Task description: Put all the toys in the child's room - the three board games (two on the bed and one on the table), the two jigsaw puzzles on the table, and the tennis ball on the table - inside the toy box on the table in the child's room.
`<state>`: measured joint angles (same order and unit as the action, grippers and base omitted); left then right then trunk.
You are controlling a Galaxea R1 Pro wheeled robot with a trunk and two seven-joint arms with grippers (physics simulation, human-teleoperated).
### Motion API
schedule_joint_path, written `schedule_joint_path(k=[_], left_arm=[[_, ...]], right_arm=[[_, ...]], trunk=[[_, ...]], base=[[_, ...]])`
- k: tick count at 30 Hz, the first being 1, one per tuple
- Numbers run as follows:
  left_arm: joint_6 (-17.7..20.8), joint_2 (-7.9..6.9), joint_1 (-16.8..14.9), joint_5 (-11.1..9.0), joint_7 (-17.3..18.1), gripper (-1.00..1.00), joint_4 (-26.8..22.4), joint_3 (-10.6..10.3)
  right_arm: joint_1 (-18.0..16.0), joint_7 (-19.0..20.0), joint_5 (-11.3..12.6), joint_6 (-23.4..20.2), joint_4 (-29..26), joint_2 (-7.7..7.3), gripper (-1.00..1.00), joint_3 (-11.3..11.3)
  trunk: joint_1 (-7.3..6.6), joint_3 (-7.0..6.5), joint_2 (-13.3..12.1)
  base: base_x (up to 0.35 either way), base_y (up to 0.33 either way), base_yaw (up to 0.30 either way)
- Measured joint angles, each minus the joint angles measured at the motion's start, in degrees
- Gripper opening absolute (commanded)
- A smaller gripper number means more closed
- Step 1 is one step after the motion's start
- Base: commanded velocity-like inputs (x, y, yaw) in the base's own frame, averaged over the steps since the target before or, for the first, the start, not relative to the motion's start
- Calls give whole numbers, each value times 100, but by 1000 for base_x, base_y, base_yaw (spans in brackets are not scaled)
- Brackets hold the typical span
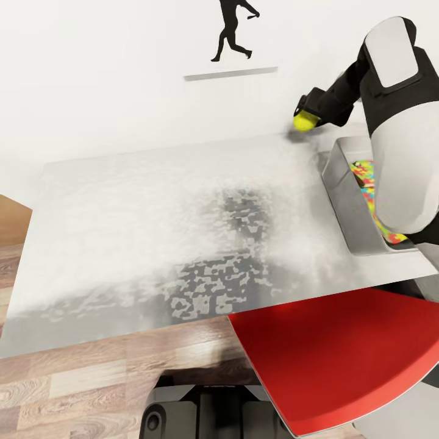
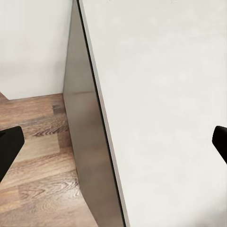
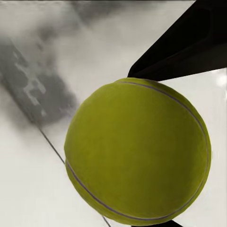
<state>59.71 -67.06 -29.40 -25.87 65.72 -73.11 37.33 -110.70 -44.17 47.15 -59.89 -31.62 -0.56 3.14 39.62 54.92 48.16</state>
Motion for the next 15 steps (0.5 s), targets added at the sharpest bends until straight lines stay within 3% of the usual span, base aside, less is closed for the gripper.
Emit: schedule_joint_path(k=[3,15], left_arm=[[0,0,0,0,0,100,-2,0],[0,0,-2,-3,7,100,4,-4]], right_arm=[[-30,49,8,0,16,-159,-100,-53],[-36,55,5,0,18,-128,-100,-69]], trunk=[[0,0,0],[0,-53,0]], base=[[0,0,0],[0,0,-34]])
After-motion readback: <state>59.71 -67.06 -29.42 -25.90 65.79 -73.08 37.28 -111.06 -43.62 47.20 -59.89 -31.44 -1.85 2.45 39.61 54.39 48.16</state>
